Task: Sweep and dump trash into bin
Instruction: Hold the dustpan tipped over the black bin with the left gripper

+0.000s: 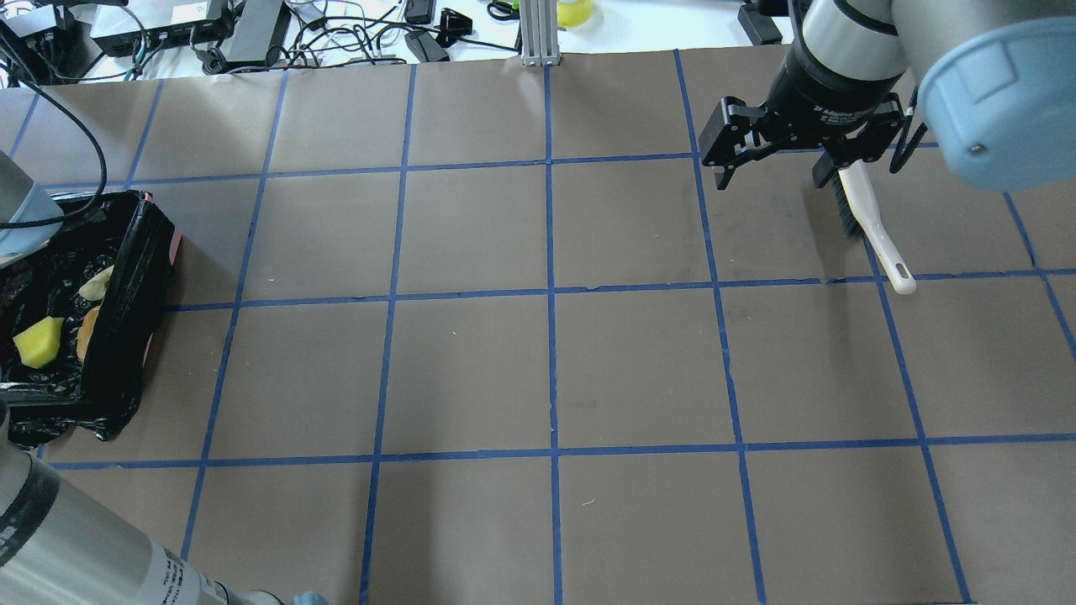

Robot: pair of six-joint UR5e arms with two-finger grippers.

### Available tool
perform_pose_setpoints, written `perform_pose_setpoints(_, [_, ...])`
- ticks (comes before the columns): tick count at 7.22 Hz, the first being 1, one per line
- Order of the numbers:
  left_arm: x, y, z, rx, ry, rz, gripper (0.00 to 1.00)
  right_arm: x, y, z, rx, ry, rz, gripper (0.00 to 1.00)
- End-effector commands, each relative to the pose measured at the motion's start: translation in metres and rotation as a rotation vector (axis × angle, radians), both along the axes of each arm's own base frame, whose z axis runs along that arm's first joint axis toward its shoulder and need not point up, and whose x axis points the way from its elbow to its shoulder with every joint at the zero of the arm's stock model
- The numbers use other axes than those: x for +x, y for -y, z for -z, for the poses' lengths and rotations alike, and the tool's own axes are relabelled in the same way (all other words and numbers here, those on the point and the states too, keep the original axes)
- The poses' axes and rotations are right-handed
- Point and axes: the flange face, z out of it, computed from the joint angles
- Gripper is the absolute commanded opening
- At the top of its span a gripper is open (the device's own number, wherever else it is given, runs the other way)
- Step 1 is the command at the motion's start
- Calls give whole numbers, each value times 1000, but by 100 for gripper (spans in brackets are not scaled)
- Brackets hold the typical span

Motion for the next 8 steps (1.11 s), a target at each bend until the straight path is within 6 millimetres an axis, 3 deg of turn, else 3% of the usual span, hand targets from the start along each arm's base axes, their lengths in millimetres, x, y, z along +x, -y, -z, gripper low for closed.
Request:
perform_pose_setpoints(1, [-1, 4, -29, 7, -38, 15, 0, 0, 0, 0, 1, -1, -1, 100])
perform_pose_setpoints(2, [-2, 10, -57, 27, -83, 43, 0, 0, 0, 0, 1, -1, -1, 100])
perform_pose_setpoints(3, [-10, 10, -72, 5, -152, 45, 0, 0, 0, 0, 1, -1, -1, 100])
perform_pose_setpoints(4, [-30, 15, -78, -10, -273, 43, 0, 0, 0, 0, 1, -1, -1, 100])
perform_pose_setpoints(6, [-109, 30, -85, -64, -425, 27, 0, 0, 0, 0, 1, -1, -1, 100])
perform_pose_setpoints(8, [-161, 40, -69, -139, -592, -50, 0, 0, 0, 0, 1, -1, -1, 100])
